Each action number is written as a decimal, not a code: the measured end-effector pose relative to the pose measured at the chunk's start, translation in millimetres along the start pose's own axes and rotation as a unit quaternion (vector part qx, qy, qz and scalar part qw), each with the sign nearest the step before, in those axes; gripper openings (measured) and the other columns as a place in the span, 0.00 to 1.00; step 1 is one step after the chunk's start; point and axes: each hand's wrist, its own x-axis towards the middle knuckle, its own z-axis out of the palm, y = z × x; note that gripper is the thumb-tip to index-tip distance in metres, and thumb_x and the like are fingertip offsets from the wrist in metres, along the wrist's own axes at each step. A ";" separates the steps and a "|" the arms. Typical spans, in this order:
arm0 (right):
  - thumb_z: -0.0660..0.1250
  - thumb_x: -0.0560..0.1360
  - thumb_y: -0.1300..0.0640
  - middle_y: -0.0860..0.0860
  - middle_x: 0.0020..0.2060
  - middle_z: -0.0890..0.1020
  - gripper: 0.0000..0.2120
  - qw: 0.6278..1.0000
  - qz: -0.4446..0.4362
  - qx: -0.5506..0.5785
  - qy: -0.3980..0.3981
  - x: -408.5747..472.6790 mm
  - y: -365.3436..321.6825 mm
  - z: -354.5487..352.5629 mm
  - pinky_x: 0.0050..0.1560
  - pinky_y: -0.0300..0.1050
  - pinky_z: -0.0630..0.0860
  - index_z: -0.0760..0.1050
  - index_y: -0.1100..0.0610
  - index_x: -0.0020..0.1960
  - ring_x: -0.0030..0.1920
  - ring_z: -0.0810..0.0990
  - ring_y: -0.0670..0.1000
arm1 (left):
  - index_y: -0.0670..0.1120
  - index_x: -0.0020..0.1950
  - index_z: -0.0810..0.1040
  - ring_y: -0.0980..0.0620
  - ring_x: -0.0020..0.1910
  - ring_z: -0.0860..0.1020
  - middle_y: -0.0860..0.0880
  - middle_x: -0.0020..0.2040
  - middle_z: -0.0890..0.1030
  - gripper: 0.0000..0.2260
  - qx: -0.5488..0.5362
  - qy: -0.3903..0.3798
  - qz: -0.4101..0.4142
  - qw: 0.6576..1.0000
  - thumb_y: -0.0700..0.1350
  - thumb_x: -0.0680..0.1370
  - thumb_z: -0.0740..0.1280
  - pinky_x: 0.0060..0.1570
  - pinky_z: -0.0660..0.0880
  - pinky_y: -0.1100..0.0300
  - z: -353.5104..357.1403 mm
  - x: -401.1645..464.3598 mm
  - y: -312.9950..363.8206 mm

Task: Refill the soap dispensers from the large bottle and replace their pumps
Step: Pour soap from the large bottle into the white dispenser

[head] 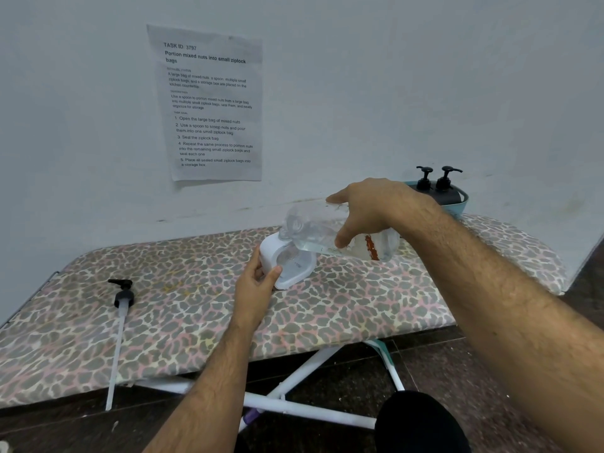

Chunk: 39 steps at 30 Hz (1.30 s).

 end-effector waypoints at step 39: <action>0.76 0.65 0.37 0.45 0.72 0.70 0.44 1.000 0.006 -0.007 -0.005 -2.0 -5.3 -3.6 0.63 0.54 0.73 0.61 0.41 0.77 0.69 0.70 0.52 | 0.57 0.76 0.65 0.59 0.57 0.79 0.58 0.60 0.78 0.29 -0.008 -0.004 0.000 1.000 0.43 0.78 0.70 0.52 0.81 0.57 -0.1 0.6 -1.8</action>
